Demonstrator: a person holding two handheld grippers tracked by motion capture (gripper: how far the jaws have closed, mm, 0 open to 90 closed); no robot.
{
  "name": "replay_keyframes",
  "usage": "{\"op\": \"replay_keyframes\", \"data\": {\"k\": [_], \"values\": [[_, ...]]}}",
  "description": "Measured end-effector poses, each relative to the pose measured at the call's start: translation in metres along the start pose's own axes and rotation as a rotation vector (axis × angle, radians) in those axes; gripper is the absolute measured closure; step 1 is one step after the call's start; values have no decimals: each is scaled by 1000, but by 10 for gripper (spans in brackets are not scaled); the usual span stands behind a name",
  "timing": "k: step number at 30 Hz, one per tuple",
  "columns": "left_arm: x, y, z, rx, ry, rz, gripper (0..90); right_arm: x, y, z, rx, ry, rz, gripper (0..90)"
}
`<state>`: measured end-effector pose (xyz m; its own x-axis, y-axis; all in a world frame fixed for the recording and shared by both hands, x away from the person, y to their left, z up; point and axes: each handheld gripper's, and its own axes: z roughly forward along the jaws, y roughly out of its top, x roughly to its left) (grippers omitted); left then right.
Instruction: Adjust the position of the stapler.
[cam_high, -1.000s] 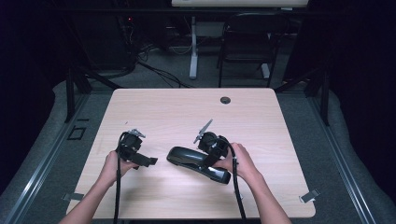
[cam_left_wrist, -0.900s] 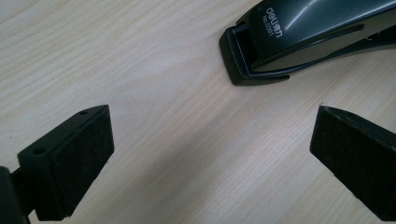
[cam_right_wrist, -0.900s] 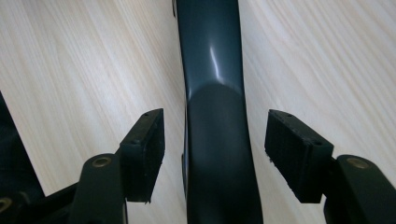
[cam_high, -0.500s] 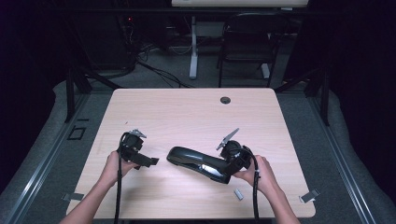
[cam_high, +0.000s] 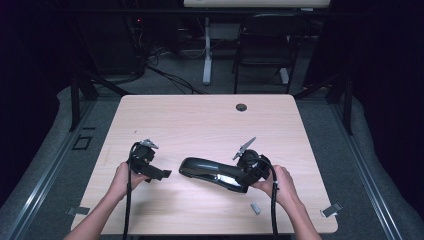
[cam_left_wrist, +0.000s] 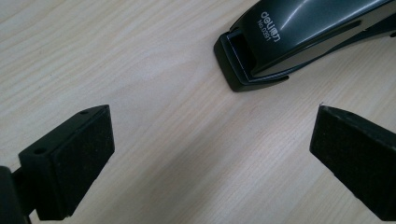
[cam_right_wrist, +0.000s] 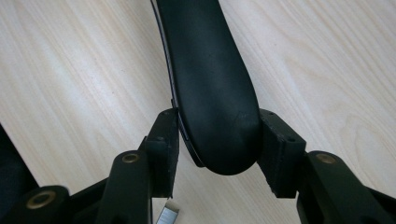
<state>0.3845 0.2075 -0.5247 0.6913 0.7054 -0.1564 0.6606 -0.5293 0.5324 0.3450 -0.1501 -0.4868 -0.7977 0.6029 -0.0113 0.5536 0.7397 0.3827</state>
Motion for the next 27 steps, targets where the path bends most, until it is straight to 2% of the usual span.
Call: {"op": "replay_keyframes", "data": {"k": [5, 9, 15, 21, 22, 27], "values": [[1, 0, 0, 3, -1, 3, 0, -3, -1, -4, 1, -38, 35, 487], [1, 0, 1, 6, -3, 2, 0, -4, -5, -9, -4, -46, 61, 539], [-1, 0, 0, 1, 3, 5, 0, -5, -4, -9, 1, -56, 94, 535], [1, 1, 0, 1, 2, 3, 0, -5, -4, -8, 2, -66, 156, 525], [1, 1, 0, -1, 0, 2, 0, -5, -3, -8, 15, -76, 153, 527], [0, 2, 2, 3, -5, 10, 0, -7, -4, -8, 2, -82, 148, 535]]}}
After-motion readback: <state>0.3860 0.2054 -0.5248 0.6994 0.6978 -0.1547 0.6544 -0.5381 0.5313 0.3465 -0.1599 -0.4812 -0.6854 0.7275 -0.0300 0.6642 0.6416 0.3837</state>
